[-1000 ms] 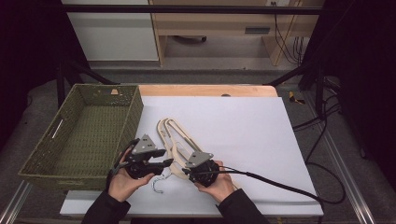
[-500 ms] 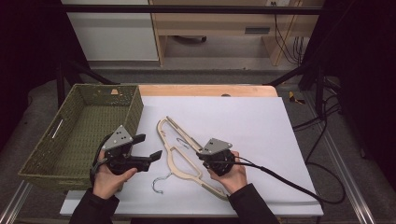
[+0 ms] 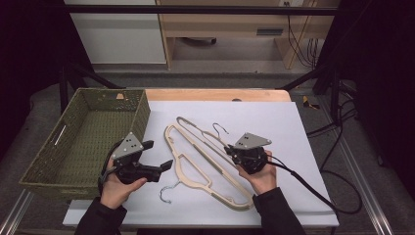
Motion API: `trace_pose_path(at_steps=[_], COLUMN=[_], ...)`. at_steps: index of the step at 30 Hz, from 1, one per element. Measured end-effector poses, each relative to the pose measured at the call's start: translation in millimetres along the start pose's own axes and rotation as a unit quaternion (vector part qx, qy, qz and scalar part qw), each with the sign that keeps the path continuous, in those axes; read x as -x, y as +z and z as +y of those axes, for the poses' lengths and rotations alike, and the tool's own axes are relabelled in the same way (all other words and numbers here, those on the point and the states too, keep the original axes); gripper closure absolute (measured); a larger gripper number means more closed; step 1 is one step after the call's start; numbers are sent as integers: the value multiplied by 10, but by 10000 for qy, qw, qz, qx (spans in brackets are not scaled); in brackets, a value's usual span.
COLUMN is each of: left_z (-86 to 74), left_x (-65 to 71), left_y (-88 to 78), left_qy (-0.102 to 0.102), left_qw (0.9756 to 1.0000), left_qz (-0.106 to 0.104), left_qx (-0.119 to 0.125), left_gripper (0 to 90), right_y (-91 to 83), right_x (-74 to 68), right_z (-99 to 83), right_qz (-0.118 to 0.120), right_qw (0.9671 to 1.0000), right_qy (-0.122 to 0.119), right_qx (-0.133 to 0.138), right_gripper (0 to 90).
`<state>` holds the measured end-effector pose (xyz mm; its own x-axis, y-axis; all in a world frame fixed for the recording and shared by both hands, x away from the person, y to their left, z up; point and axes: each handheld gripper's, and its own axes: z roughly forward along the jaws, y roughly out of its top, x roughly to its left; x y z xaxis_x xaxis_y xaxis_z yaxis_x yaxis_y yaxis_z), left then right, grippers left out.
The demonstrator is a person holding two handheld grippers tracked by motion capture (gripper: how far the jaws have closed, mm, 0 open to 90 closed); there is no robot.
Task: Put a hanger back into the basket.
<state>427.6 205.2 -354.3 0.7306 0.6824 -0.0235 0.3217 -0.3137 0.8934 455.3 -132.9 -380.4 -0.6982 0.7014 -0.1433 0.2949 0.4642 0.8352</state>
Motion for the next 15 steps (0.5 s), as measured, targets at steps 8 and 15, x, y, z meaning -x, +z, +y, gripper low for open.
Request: trace_pose_path(at_steps=[8,15], left_z=[109,183], left_x=[83,175], left_y=[-18,225], left_qy=[278,591], left_qw=[9995,9969], left_qz=[-104,-454], left_qx=[99,-255], left_gripper=[78,133], right_y=[-204,-217], right_x=[8,-69], right_z=[51,40], right_qz=[893,1439], right_qw=[9957,9893], right_qy=[94,59], right_qx=[209,253], right_gripper=[869,869])
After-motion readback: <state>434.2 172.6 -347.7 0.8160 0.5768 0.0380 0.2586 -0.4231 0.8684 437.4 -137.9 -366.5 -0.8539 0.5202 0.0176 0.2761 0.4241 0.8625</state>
